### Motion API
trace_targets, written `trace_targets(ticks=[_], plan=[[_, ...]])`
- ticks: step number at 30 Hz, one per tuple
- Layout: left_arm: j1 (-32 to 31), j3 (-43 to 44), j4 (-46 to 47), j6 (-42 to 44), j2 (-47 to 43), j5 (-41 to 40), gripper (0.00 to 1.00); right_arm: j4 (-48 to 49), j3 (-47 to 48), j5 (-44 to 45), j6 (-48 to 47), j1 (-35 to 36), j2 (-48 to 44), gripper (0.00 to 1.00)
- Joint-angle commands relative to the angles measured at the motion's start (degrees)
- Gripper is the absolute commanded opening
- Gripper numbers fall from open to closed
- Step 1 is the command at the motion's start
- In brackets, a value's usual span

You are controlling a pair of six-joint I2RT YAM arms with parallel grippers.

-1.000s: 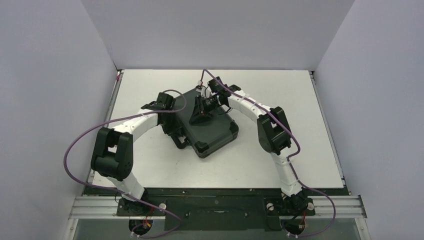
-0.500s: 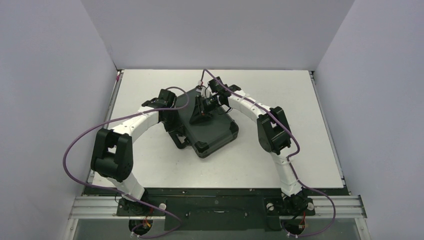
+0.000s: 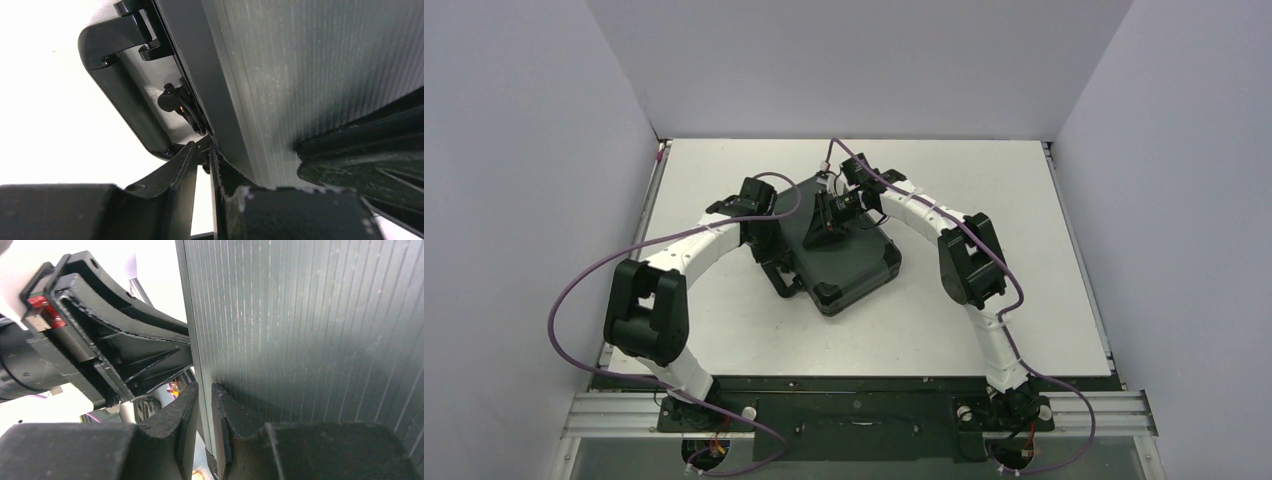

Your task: Pack up texas hold em set

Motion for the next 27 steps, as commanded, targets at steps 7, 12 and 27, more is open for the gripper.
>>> trace_targets(ticks=[7,12,27], plan=[[-0.6,-0.3,7.76,-2.3,-7.35,0.3,0.11,-10.62,-5.24,20.13,-6.97,0.55,9.76,0.17],[0.47,-2.0,7.5,-2.3,-7.23,-1.29,0.07,-10.6,-5.06,20.01,-6.93,0.55,9.85,0.17],[1.37,-5.35,2.82,-5.94,-8.47,-9.8,0.0,-10.74,-4.66,19.92,-7.02,0.46,9.81,0.17]])
